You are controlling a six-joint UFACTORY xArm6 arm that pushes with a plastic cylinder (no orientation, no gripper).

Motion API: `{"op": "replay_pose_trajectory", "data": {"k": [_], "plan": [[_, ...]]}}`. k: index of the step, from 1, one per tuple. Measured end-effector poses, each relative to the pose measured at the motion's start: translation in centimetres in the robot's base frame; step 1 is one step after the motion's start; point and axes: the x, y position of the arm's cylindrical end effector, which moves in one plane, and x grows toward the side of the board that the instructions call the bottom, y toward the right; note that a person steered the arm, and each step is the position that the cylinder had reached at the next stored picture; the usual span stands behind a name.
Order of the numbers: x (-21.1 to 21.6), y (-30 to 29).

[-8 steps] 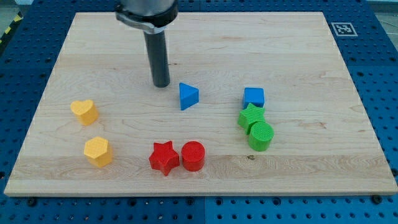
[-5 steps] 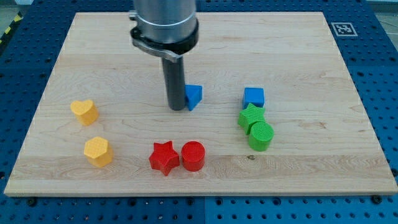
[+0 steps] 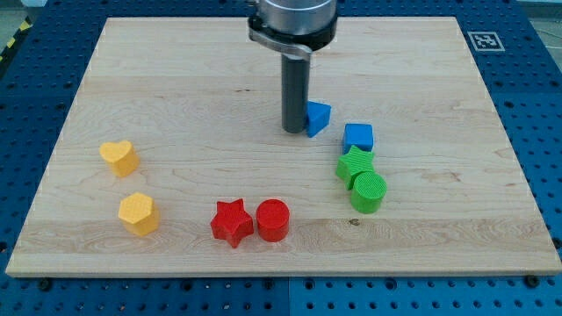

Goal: Push the blue triangle above the blue cube

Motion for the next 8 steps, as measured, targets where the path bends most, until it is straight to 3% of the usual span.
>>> {"op": "replay_pose_trajectory", "data": {"k": [3, 5, 8], "plan": [[-3.5, 2.4], [-4.0, 7.5], [-5.4, 7.8]]}}
